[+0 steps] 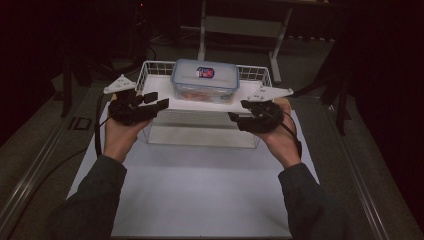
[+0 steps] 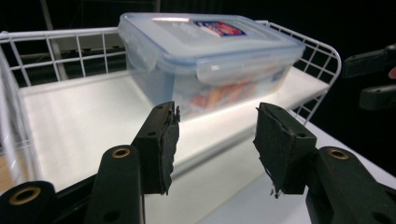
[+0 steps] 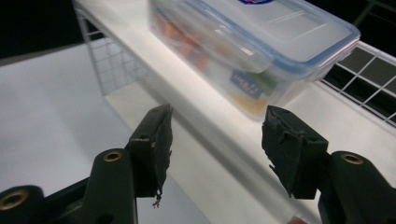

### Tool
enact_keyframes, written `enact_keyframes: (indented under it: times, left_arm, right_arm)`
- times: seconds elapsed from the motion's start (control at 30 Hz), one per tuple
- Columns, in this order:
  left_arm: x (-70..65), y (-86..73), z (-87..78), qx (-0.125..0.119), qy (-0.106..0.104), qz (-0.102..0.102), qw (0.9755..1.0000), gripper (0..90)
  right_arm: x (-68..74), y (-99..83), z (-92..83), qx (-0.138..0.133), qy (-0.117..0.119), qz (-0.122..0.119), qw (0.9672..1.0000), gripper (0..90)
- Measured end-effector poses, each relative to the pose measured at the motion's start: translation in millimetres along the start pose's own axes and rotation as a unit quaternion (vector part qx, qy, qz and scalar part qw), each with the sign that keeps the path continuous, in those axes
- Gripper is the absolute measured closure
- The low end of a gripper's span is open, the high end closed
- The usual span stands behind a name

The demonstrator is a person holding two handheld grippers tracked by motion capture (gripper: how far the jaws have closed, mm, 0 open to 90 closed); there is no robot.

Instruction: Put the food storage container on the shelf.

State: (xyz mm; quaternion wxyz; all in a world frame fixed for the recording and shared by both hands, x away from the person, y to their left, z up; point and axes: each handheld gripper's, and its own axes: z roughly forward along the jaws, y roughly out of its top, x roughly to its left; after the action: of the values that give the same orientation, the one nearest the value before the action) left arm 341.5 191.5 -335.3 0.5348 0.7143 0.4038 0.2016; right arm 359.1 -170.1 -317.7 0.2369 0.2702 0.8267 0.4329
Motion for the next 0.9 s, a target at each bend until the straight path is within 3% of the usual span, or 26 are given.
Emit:
enact_keyframes:
  times: [0.17,0.33,0.47,0.57,0.67,0.73,0.9]
  left_arm:
    - [-6.6,-16.2,-17.7,-0.006,0.007,0.015,0.9998,47.3]
    - [-14.0,-45.5,-43.5,-0.006,0.026,0.044,0.9986,44.1]
    - [-14.8,-56.1,-50.6,-0.002,0.028,0.049,0.9984,43.6]
    - [-12.7,-80.4,-68.7,-0.012,0.031,0.036,0.9988,41.0]
    - [-13.4,-89.6,-76.1,-0.013,0.036,0.034,0.9987,39.3]
    - [-18.6,-101.9,-86.0,-0.010,0.046,0.047,0.9978,37.6]
    - [-21.9,-122.4,-96.3,-0.005,0.038,0.046,0.9982,36.8]
  right_arm:
    - [8.6,-18.5,-13.7,-0.010,0.007,0.006,0.9999,37.8]
    - [15.9,-38.3,-26.9,-0.021,0.009,0.013,0.9997,35.4]
    - [18.3,-47.4,-31.6,-0.029,0.013,0.026,0.9991,34.4]
    - [24.9,-72.1,-38.1,-0.019,0.021,0.035,0.9990,31.5]
    - [28.3,-86.2,-44.3,-0.014,0.021,0.042,0.9988,29.1]
    - [29.7,-95.6,-50.7,-0.020,0.022,0.053,0.9981,28.3]
    - [36.5,-122.6,-65.2,-0.037,0.022,0.082,0.9957,27.3]
